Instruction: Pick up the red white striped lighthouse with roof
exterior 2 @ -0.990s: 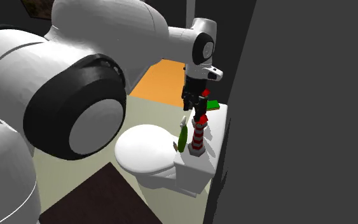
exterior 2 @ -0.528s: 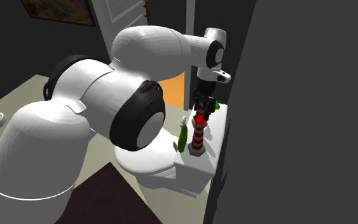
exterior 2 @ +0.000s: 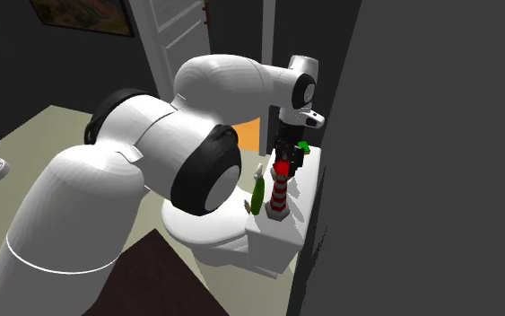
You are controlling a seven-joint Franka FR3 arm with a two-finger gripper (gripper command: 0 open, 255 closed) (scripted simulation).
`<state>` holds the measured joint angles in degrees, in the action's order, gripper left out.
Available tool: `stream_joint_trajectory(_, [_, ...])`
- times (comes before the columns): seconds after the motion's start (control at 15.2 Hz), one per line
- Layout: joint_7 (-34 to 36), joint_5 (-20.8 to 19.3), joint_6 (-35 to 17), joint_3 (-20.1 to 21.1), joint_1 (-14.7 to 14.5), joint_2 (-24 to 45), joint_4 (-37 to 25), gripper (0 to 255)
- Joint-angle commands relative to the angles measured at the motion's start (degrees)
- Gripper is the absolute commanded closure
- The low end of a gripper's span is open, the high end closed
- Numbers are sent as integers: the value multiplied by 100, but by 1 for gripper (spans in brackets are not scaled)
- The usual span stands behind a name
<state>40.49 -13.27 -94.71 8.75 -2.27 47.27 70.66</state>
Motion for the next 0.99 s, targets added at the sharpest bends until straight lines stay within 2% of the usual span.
stream_joint_trajectory(0.0, [3, -3, -24, -3, -1, 29, -8, 0])
stream_joint_trajectory(0.07, [1, -4, -27, -3, 1, 24, 0, 255])
stream_joint_trajectory(0.66, [3, -4, -24, -2, -1, 30, -8, 255])
stream_joint_trajectory(0.92, [-28, 15, 186, 9, -1, -110, -82, 255])
